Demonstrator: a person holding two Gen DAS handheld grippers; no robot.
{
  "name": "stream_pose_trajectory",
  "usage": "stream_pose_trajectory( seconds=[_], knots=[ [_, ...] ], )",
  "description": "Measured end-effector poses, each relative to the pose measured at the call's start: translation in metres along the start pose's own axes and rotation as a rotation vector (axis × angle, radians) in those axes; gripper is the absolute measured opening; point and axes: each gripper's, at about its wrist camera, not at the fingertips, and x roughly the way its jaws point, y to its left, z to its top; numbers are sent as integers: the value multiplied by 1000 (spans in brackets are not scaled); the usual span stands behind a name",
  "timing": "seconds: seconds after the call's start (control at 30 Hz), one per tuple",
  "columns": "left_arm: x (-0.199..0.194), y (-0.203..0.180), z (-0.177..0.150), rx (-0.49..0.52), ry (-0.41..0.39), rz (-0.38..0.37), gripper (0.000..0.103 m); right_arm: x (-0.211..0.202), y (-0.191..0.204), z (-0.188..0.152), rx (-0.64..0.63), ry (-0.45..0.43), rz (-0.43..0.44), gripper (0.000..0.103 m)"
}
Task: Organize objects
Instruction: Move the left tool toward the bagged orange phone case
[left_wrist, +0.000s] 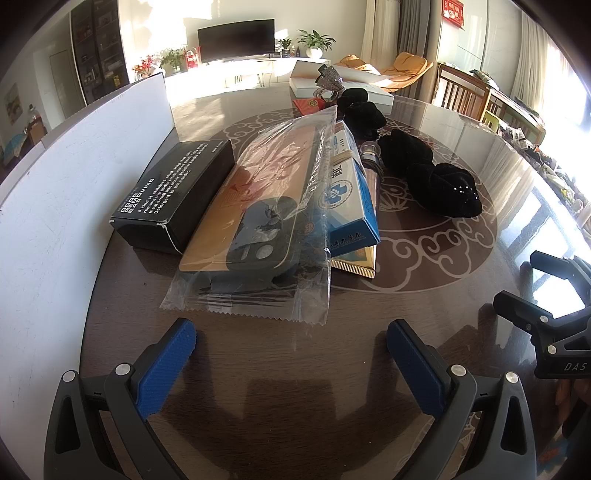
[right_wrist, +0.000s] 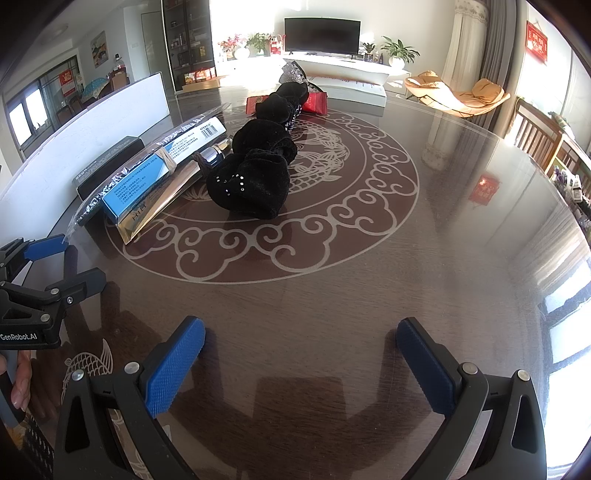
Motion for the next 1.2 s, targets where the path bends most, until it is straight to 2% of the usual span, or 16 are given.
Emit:
stream_pose_trajectory(
  seconds=[1.0,1.2],
  knots=[
    [0,1,0,2,0,-3,103,0,0,-1,1,0,0,103],
    [-20,7,-24,27,13,-39,103,0,0,-1,1,-1,0,103]
  ],
)
